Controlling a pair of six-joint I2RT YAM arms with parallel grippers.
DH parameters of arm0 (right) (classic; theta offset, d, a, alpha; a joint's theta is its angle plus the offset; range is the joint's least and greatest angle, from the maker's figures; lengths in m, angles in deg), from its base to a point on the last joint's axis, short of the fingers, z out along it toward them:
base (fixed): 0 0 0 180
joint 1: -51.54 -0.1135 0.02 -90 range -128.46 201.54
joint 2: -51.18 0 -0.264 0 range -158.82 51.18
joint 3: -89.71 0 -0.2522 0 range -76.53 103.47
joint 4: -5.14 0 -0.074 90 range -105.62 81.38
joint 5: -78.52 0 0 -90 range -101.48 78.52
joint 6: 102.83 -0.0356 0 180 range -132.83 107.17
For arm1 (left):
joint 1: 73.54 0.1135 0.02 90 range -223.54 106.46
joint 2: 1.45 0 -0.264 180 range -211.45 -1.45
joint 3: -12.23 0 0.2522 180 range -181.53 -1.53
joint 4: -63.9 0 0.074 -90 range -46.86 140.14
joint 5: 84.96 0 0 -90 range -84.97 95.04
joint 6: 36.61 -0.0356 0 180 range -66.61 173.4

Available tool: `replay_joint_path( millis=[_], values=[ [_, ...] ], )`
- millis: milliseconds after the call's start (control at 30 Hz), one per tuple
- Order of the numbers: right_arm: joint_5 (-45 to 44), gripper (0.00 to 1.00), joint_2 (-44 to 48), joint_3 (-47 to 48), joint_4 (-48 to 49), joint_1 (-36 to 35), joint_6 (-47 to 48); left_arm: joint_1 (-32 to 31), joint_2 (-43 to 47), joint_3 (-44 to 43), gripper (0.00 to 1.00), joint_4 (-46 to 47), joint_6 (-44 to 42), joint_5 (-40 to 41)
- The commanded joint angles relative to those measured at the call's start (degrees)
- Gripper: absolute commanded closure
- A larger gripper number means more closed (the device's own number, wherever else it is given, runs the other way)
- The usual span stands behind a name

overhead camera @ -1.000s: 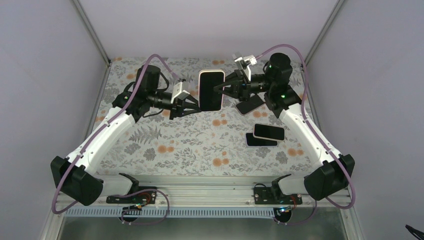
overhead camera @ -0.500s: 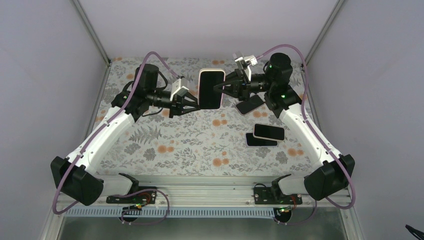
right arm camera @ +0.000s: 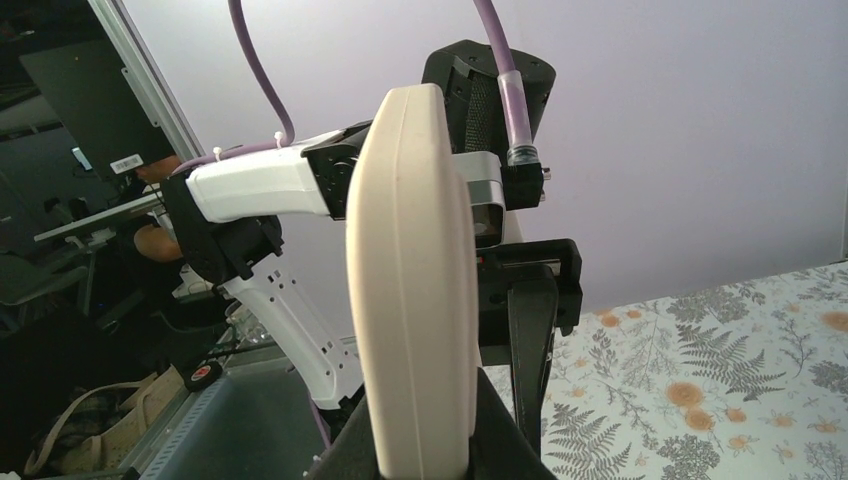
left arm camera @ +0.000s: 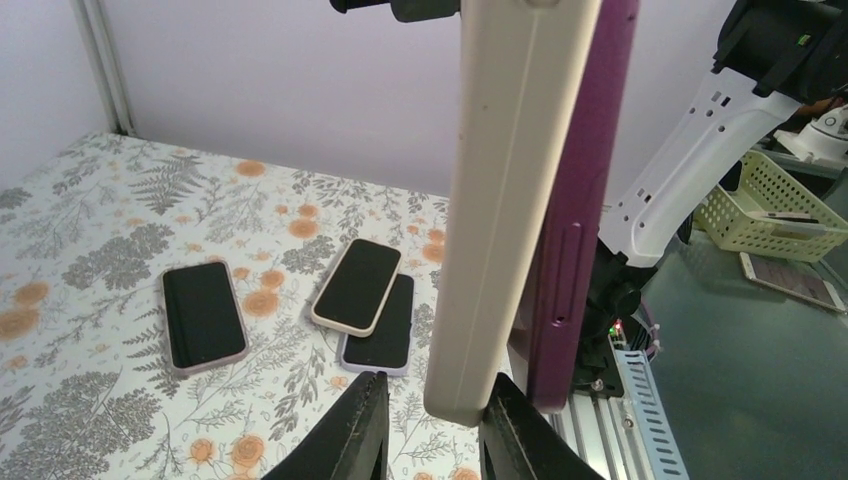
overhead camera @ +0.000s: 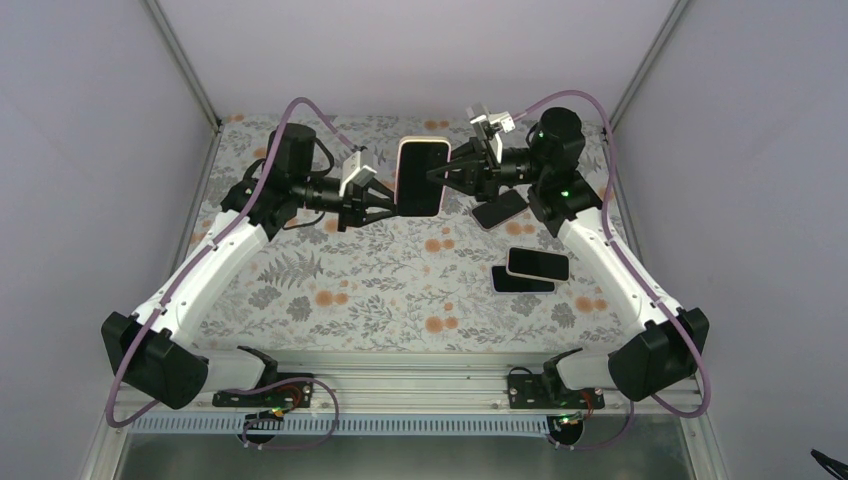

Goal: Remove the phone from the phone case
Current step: Remove the phone case from the phone.

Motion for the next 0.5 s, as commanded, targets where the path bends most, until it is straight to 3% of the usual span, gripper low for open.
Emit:
replay_joint_path(
  millis=[0,233,467],
  values=[
    [17.0,0.96,2.5,-1.0,-4.0,-4.6,-5.0,2.3,-0.7,-2.8,0.76,8.4,0.8,6.2],
    [16.2,0.96,2.3,-0.7,-3.7,-4.2,-5.2,2.7,-0.6,-3.6,0.72,6.6,-1.2,4.3],
    [13.9,0.96,1.7,1.5,-3.9,-1.0,-5.7,2.7,0.2,-2.8,0.54,0.6,-8.4,-3.4]
  ],
)
